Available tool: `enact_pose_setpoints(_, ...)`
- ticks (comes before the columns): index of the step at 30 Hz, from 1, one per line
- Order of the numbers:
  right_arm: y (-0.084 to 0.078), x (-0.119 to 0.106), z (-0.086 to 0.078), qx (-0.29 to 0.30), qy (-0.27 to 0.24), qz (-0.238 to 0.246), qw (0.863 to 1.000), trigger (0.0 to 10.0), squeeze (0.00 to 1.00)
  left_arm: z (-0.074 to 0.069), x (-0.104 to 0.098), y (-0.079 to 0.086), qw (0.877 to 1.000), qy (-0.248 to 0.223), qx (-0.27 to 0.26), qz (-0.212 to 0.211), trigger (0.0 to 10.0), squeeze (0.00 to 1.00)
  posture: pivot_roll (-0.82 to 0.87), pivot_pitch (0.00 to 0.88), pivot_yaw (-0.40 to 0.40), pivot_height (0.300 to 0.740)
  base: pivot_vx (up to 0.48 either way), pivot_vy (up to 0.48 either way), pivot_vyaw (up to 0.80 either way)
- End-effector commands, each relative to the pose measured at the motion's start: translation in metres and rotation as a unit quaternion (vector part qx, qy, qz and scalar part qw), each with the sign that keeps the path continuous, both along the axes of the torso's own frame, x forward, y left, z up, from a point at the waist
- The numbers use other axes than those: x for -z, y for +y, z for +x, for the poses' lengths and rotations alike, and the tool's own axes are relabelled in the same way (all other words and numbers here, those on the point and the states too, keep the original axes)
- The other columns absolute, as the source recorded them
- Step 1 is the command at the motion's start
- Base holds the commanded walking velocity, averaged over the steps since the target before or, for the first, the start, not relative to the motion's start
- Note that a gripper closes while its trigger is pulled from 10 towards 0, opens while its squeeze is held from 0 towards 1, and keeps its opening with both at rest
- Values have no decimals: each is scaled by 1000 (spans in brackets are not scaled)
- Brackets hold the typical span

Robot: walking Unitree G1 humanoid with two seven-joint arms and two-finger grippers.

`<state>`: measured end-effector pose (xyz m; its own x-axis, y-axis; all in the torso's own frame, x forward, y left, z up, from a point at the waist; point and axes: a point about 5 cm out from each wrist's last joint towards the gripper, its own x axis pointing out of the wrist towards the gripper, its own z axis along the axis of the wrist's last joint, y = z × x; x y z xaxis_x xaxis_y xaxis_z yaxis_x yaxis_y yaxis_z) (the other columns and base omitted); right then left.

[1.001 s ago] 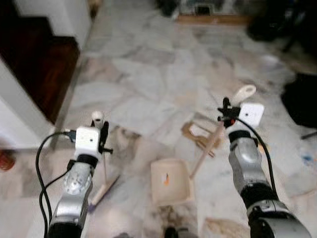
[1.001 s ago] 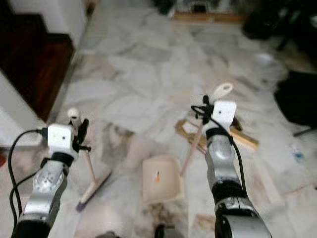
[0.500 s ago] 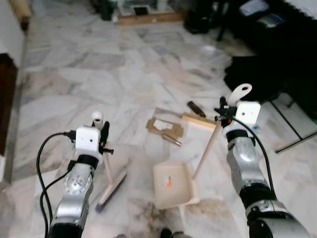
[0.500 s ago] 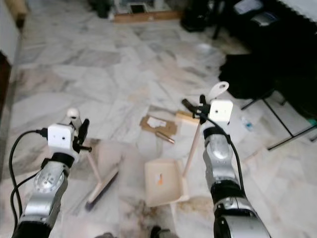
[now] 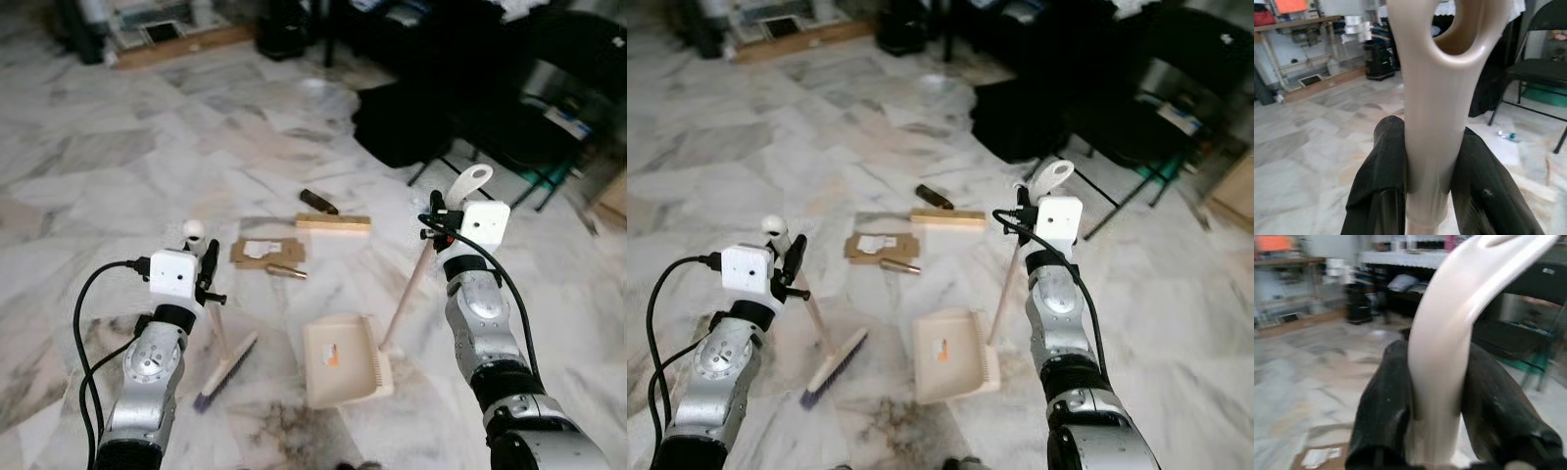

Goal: Sweep floor

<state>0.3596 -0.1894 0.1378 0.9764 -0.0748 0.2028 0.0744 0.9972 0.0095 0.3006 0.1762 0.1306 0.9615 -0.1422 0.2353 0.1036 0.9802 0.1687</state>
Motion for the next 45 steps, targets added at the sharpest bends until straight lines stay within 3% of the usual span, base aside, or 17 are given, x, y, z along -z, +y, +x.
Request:
enact_pose_setpoints(1, 3, -15, 3, -3, -31, -3, 1000, 10000, 0, 0, -5, 4, 1000, -11, -5, 2, 10000, 0, 109, 130, -9, 740, 0, 0, 0)
enact_pose_setpoints(9, 0, -10, 1, 6, -20, -4, 1000, 10000, 0, 2, -8, 7, 1000, -12, -14, -5, 10000, 0, 115, 149, -9, 740, 103, 0, 0)
enact_pose_setpoints(45, 1, -17, 3, 2, -31, -20, 999, 10000, 0, 4, -8, 14, 999, -14, -36, -14, 10000, 0, 108, 166, -28, 740, 341, 0, 0)
